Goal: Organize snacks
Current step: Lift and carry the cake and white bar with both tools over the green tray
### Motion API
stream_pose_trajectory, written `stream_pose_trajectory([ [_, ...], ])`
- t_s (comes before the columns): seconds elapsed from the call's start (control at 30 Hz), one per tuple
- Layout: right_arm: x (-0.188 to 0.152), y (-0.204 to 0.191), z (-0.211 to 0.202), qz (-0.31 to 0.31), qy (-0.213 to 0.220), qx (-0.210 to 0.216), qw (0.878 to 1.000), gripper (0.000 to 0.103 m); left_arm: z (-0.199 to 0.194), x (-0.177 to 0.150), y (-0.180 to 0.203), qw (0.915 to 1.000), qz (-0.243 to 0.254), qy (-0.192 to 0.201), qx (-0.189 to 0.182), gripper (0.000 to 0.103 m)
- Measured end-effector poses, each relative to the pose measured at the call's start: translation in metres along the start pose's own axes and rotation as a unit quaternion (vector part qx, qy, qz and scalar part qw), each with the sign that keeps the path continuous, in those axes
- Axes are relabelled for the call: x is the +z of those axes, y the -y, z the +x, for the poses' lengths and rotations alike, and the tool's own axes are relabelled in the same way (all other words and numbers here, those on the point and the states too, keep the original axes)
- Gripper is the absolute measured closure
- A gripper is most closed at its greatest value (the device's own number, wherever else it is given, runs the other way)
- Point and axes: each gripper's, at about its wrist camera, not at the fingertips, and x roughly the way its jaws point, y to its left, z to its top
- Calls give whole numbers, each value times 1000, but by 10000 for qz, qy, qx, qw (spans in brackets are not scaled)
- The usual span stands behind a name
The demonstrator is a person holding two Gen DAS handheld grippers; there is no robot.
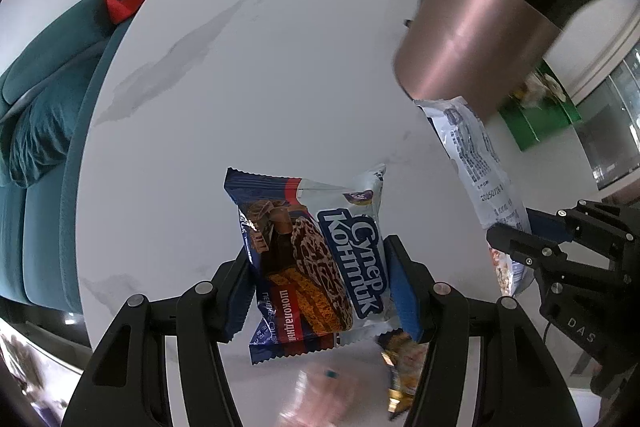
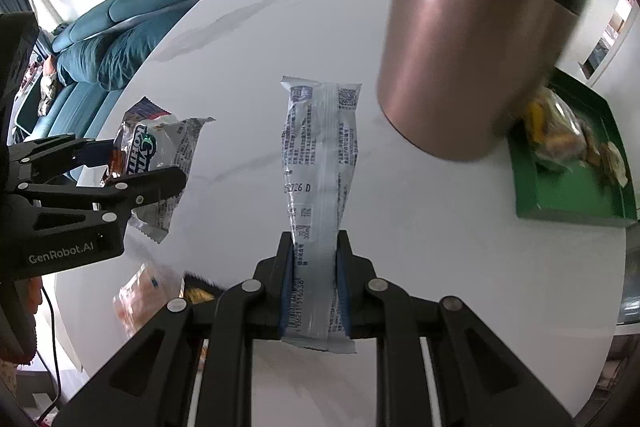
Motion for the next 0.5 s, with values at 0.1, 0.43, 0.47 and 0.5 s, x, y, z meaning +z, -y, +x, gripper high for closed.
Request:
stream_pose_trajectory([
  [0.1,1,1,1,90,0,13,10000,97,-1,-4,17,10000,65,-24,-35,49],
  [0.43,-24,45,-20,393,35,-98,9992,97,-2,-7,89,9990,354,-26,-265,49],
  [0.47,-28,54,-24,436,41,-116,9990,97,-1,-6,99,9988,396,-20,-292,49],
  [0.5,-34,64,-29,475,48,-134,9988,97,-1,-5,107,9986,433,-21,-312,49],
])
